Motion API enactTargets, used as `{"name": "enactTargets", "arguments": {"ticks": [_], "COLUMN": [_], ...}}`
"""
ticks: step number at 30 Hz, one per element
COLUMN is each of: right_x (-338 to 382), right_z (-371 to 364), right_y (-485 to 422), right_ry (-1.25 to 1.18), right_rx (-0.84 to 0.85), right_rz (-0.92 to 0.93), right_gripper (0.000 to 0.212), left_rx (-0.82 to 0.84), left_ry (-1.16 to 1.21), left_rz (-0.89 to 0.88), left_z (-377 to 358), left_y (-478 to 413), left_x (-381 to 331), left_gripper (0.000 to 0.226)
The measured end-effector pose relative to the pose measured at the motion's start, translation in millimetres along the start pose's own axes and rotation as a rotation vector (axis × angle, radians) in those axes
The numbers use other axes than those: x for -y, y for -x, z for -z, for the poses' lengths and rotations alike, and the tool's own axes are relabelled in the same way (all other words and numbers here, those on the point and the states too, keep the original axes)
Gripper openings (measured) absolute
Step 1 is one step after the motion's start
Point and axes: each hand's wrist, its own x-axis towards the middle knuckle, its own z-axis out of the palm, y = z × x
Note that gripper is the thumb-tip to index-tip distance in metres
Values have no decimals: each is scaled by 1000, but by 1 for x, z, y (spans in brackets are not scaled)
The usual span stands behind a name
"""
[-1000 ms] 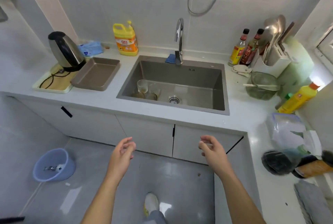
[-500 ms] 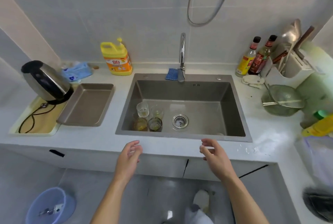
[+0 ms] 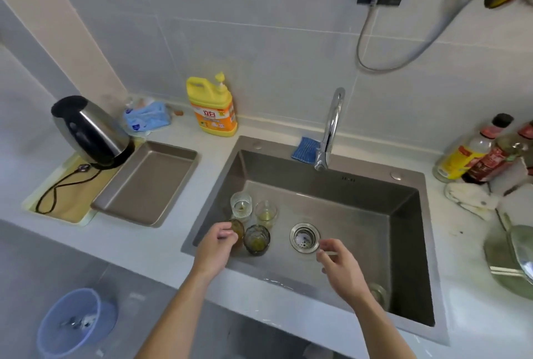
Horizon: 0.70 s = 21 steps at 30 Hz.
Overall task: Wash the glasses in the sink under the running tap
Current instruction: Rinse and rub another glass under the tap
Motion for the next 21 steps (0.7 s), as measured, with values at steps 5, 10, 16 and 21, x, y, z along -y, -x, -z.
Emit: {"name": "enactTargets", "arguments": {"ticks": [5,10,16,21], "right_x": [8,12,9,5], "right_z": [-1,-14,-37,-47], "right_y": [-42,-75,-111,-138], "right_ry": [10,9,43,44], "right_rx": [9,-27,-63,-78], "right_rz": [-36,-108,-229,-283], "right_gripper": [14,16,21,22], "left_rx": [-34,25,85,109], "left_ry": [-134,-214,-303,-412], "left_rz": [68,127,157,156], "left_z": [-12,-20,-36,-58], "left_y": [-39,-95,-161,-194], "left_x": [-19,-29,-21,-10], "left_gripper": [39,56,76,107]}}
